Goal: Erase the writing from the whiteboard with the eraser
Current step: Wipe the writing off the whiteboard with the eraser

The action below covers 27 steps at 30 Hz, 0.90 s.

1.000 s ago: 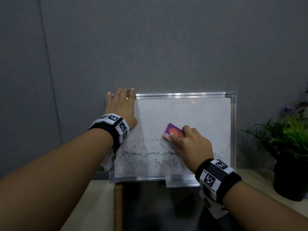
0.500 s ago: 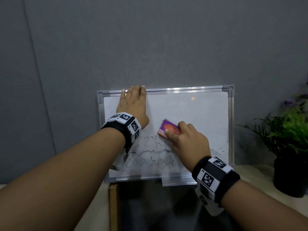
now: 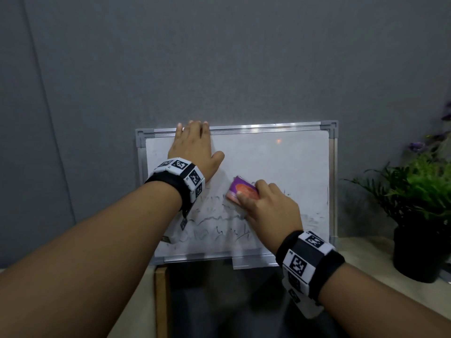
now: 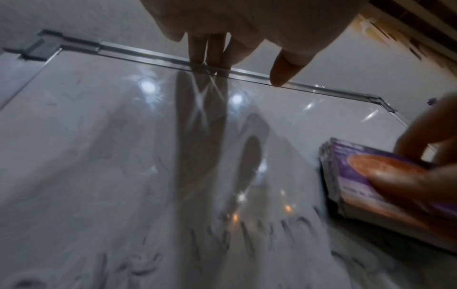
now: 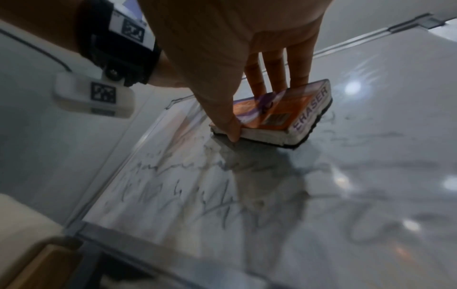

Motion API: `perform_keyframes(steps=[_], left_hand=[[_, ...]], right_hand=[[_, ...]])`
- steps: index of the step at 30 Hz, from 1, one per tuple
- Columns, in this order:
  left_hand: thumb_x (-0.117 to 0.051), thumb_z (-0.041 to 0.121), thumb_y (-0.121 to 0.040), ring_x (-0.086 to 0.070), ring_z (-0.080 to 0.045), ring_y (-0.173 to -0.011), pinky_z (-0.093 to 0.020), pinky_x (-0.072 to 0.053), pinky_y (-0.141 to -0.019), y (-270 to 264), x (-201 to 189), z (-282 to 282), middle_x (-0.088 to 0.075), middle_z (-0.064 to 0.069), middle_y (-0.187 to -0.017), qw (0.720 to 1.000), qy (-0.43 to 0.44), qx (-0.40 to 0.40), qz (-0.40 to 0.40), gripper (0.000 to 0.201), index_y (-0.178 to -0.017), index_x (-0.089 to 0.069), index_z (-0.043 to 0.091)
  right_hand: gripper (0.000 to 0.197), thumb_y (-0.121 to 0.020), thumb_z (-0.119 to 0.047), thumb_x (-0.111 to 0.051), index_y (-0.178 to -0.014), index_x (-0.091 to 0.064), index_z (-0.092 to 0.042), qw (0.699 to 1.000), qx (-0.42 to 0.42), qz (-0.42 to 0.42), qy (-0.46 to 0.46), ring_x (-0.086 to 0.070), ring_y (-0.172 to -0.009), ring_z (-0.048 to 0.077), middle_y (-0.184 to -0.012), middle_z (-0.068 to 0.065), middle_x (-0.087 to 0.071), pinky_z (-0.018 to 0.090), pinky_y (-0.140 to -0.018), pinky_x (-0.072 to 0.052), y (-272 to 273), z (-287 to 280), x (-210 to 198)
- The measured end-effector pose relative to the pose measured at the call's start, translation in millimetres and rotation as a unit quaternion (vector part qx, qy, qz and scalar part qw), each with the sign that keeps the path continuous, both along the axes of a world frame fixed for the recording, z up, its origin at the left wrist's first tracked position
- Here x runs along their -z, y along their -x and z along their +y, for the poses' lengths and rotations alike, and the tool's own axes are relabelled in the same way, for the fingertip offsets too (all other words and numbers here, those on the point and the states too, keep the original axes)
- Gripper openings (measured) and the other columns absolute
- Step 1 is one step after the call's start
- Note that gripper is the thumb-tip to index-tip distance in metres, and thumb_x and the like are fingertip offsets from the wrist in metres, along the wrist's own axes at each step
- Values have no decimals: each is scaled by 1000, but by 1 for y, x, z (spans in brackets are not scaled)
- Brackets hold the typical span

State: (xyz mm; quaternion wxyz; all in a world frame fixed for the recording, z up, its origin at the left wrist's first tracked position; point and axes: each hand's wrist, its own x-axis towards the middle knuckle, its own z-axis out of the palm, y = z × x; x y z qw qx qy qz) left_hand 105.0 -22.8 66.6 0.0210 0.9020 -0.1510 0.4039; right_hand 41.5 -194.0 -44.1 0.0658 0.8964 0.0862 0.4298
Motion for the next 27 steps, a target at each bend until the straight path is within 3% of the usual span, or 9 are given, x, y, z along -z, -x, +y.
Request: perform_keyframes(steps=[7, 12, 19, 27], left_hand=[[-35, 43, -91, -23, -29, -139, -43, -2, -120, -2, 1, 0, -31, -13, -146, 1000, -23, -11, 8, 73, -150, -18, 4], [-27, 44, -98, -17, -28, -143, -45, -2, -119, -3, 3, 2, -24, -13, -152, 999, -37, -26, 8, 68, -152, -12, 6], [-28, 40, -98, -17, -28, -143, -47, -2, -119, -3, 3, 5, -23, -11, -151, 998, -50, -31, 16, 66, -152, -11, 6], [-30, 37, -97, -22, -28, -140, -47, -5, -119, 0, 0, 4, -28, -11, -147, 998, -50, -29, 15, 65, -151, -14, 6]], right_hand=[[25, -84, -46, -67, -103, -68, -30, 998, 10, -27, -53, -49, -72, 23, -89, 3, -51, 25, -47, -26, 3, -32, -10], [26, -81, -45, -70, -103, -69, -31, 998, -2, -24, -58, -49, -73, 23, -90, 2, -51, 25, -47, -24, 1, -23, -12], [26, -88, -52, -59, -103, -67, -31, 998, 3, -11, -60, -49, -72, 23, -90, 3, -52, 25, -48, -26, 11, -41, 4], [27, -81, -41, -72, -104, -69, -29, 997, -4, -15, -77, -51, -73, 24, -90, 5, -53, 24, -46, -28, 6, -30, -6]])
